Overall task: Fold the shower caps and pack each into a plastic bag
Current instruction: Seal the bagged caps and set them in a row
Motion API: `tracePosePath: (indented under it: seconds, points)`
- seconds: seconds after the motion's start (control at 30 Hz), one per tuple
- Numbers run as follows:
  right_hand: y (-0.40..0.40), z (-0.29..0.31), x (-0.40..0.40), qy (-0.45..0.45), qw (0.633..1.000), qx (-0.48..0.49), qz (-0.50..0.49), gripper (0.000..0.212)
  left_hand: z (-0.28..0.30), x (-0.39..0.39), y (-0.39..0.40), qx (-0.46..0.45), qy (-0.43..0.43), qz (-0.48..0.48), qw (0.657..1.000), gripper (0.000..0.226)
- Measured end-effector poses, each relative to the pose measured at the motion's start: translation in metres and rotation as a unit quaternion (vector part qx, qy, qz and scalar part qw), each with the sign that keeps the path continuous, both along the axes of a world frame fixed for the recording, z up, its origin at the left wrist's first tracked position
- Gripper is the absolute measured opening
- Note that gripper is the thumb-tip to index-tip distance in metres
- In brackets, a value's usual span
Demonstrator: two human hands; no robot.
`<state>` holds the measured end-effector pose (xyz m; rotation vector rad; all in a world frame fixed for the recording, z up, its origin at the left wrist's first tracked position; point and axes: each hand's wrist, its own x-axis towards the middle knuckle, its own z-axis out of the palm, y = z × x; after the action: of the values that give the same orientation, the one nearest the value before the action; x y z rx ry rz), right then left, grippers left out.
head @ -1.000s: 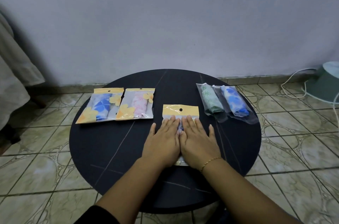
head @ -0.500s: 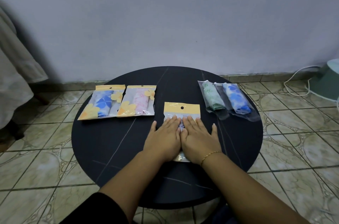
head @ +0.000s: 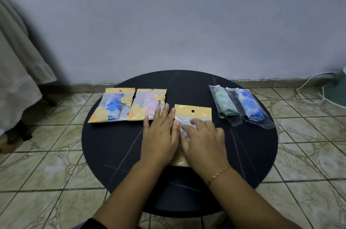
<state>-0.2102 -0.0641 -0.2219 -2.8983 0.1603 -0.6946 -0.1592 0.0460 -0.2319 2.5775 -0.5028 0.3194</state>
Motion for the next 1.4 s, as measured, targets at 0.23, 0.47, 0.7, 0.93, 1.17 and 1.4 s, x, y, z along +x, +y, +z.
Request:
tracePosePath:
  seconds: [0.23, 0.47, 0.7, 0.93, 1.17, 1.4]
  points:
    - [0.006, -0.014, 0.015, 0.192, 0.981, 0.020, 0.029, 0.062, 0.003, 0.046, 0.047, 0.107, 0.082, 0.149, 0.980, 0.053]
    - [0.015, -0.016, 0.060, 0.210, 0.974, 0.082, -0.003, 0.056, -0.010, 0.068, 0.070, 0.109, 0.150, 0.141, 0.973, 0.052]
    - [0.024, -0.020, 0.109, 0.205, 0.976, 0.077, 0.005, 0.055, -0.011, 0.084, 0.081, 0.102, 0.143, 0.138, 0.975, 0.052]
    - [0.032, -0.020, 0.142, 0.211, 0.976, 0.060, 0.019, 0.053, -0.011, 0.100, 0.091, 0.092, 0.135, 0.157, 0.974, 0.051]
    - [0.033, -0.021, 0.139, 0.146, 0.988, 0.047, 0.014, 0.053, -0.003, 0.098, 0.080, 0.101, 0.092, 0.149, 0.979, 0.052]
    - [0.012, -0.003, 0.113, 0.115, 0.992, 0.053, -0.020, 0.053, 0.010, 0.072, 0.032, 0.104, 0.063, 0.074, 0.990, 0.052]
